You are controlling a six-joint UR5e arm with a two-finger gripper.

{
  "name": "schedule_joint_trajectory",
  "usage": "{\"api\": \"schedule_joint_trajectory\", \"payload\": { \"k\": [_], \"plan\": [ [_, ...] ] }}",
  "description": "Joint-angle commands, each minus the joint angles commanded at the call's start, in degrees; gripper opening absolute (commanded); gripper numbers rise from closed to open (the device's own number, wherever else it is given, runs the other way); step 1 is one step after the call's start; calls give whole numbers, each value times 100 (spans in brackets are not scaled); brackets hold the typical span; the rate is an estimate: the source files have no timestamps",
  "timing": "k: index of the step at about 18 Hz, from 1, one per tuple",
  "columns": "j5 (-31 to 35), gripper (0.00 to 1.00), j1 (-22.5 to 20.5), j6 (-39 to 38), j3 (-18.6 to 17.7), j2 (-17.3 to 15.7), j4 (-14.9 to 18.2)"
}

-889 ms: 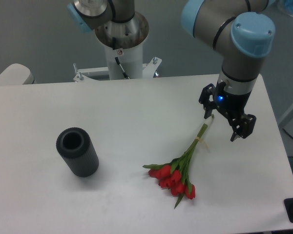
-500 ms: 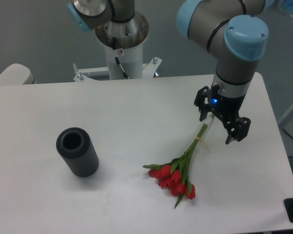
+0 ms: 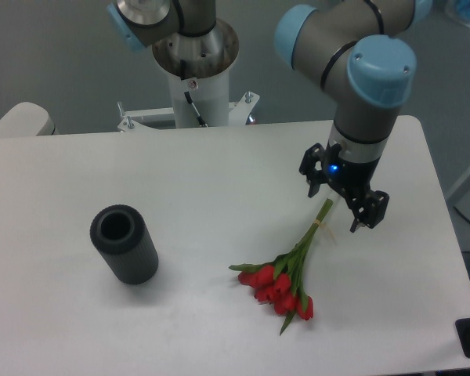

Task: Pick up the flowers from the table
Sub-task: 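Move the gripper over the green stems of the red tulip bouquet, then lower the open gripper around the tulip stems and close it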

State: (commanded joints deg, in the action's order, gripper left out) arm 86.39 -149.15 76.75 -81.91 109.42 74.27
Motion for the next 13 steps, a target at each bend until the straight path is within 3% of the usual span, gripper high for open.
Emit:
{"api": "schedule_joint_trajectory", "payload": {
  "k": [2, 4, 8, 10, 13],
  "plan": [
    [219, 100, 88, -710, -44, 114, -61],
    [509, 100, 167, -1073, -193, 298, -332],
    [555, 100, 246, -1127, -956, 404, -1491],
    [537, 100, 264, -1022, -1125, 474, -2010],
    [555, 100, 290, -610, -1152, 624, -2171]
  ]
}}
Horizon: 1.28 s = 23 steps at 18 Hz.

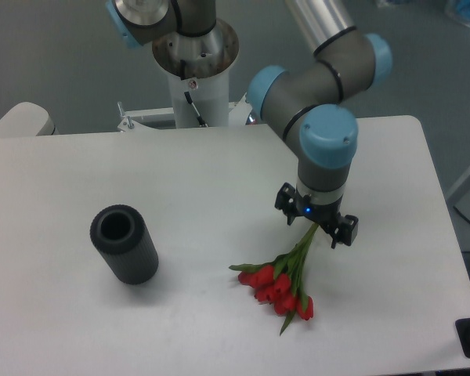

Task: Pick up the flowers from the table
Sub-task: 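Lower the open gripper around the tulip stems and close it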

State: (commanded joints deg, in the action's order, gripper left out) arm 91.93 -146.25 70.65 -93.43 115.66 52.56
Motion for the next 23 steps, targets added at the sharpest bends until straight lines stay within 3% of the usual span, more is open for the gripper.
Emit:
{"api": "schedule_joint_trajectory", "payload": {
  "k": [4, 10, 23],
  "plan": [
    [-9, 100, 0, 28, -157, 9, -17],
    [-9, 100, 0, -7, -413, 70, -316],
    [-26, 100, 9, -191, -695, 273, -571]
  ]
}}
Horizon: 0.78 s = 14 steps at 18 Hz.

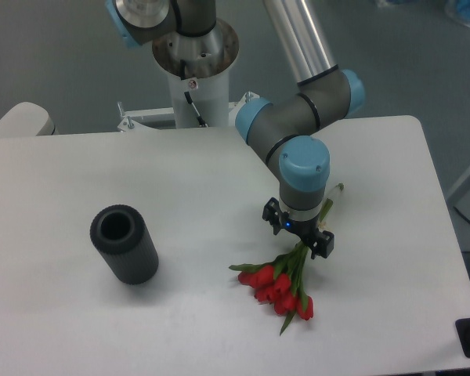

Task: Pick up the flowers from the table
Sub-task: 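Lower the open gripper around the tulip stems and close it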

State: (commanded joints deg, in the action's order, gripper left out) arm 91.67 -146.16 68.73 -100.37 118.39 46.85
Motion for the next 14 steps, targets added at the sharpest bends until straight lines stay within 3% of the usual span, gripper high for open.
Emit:
{"api": "schedule_joint_trajectory", "payload": {
  "k": [14],
  "plan": [
    [18, 100, 114, -123, 79, 272, -246]
  ]
}}
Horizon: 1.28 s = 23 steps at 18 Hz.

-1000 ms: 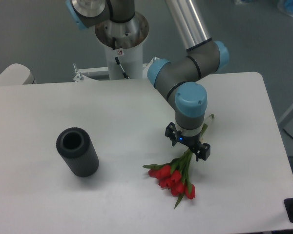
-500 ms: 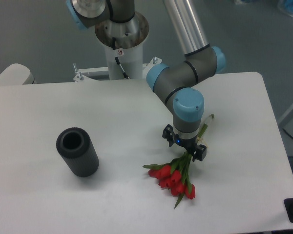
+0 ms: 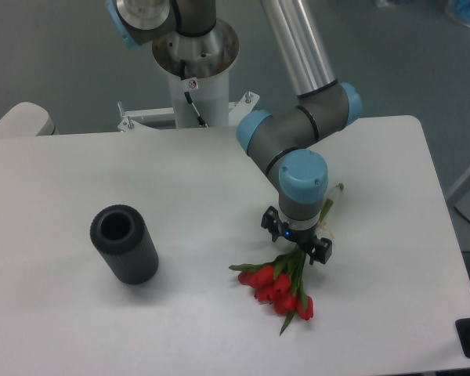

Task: Pick up the flowers from the table
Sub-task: 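Lower the open gripper around the tulip stems and close it, then lift the gripped tulips off the table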

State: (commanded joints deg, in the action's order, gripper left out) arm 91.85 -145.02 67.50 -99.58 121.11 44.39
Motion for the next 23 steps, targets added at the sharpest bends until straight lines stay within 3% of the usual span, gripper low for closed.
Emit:
{"api": "schedule_joint_trajectory", "payload": {
  "k": [4, 7, 11, 18, 23],
  "plan": [
    [9, 99, 61, -79, 26, 70, -97],
    [9, 60, 71, -53, 35, 70, -150],
    [9, 34, 71, -53, 52, 79, -159],
    [-9, 17, 71, -9, 114, 62, -159],
    [-79, 16, 71, 9, 237, -52, -150]
  ]
}}
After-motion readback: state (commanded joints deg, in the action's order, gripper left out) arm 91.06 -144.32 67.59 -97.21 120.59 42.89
